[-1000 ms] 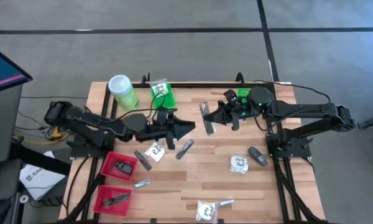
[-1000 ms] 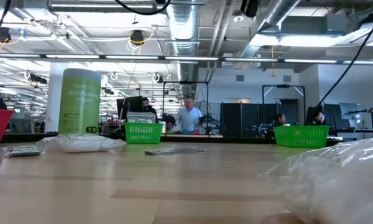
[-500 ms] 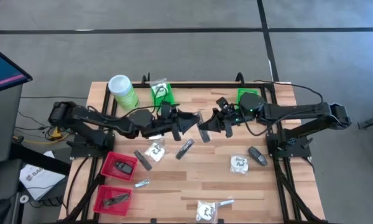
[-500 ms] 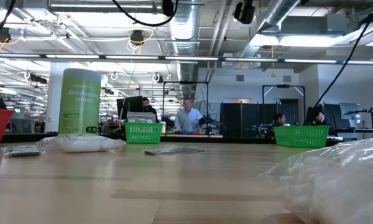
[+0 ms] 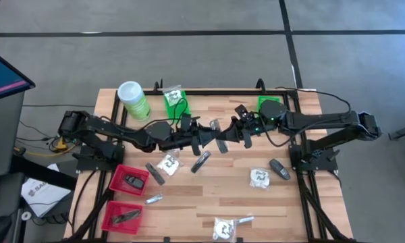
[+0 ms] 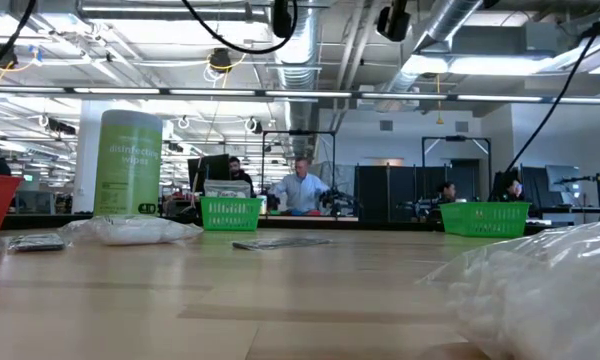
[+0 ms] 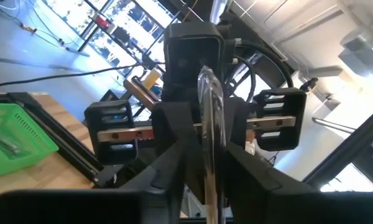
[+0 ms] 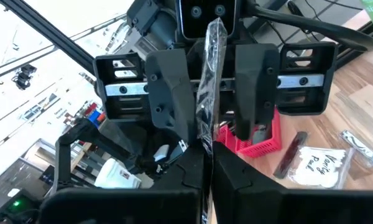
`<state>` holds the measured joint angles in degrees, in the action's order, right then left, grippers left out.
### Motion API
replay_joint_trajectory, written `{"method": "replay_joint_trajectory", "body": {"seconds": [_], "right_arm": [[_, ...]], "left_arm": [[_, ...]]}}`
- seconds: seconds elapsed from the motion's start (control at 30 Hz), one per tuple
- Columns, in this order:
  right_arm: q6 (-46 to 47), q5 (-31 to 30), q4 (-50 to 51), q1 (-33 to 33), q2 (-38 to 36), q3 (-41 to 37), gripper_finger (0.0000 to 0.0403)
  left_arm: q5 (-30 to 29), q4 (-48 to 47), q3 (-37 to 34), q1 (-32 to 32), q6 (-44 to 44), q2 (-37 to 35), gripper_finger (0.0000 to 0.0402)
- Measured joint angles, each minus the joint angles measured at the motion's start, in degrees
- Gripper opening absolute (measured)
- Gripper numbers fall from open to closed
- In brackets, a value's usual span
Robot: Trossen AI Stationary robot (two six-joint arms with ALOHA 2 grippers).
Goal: Pick & Place Travel size toiletries
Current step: Put the black comb into the bottom red basket
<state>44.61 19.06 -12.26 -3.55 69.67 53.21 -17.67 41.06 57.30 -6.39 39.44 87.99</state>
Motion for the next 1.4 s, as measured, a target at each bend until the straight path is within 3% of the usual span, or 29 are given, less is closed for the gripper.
{"method": "replay_joint_trajectory", "body": {"seconds": [0.23,0.5,0.67,0.93,1.17,1.4], "right_arm": [[-0.07,1.90,-0.23,-0.04,-0.02,0.00,0.0049],[0.45,2.39,-0.38,0.00,-0.02,0.00,0.0107],[3.74,6.73,-0.72,0.04,-0.03,0.00,0.0166],[6.95,9.78,-2.92,1.99,-0.50,0.00,0.0246],[10.96,9.73,-9.24,3.07,-1.12,0.11,0.0245],[13.88,6.90,-12.20,4.89,-1.27,0.11,0.0242]], "left_arm": [[0.11,0.31,0.02,-0.07,-0.05,-0.39,0.0010],[1.32,-0.10,0.02,-0.28,-0.20,-0.61,0.0006],[1.75,-1.77,0.02,-1.13,-0.46,-2.16,0.0005],[0.94,-19.58,0.02,-4.15,-1.51,-9.48,0.0005],[-0.24,-37.25,0.07,-8.50,-1.58,-17.54,0.0005],[-0.63,-52.40,0.07,-16.86,2.27,-22.29,0.0005]]}}
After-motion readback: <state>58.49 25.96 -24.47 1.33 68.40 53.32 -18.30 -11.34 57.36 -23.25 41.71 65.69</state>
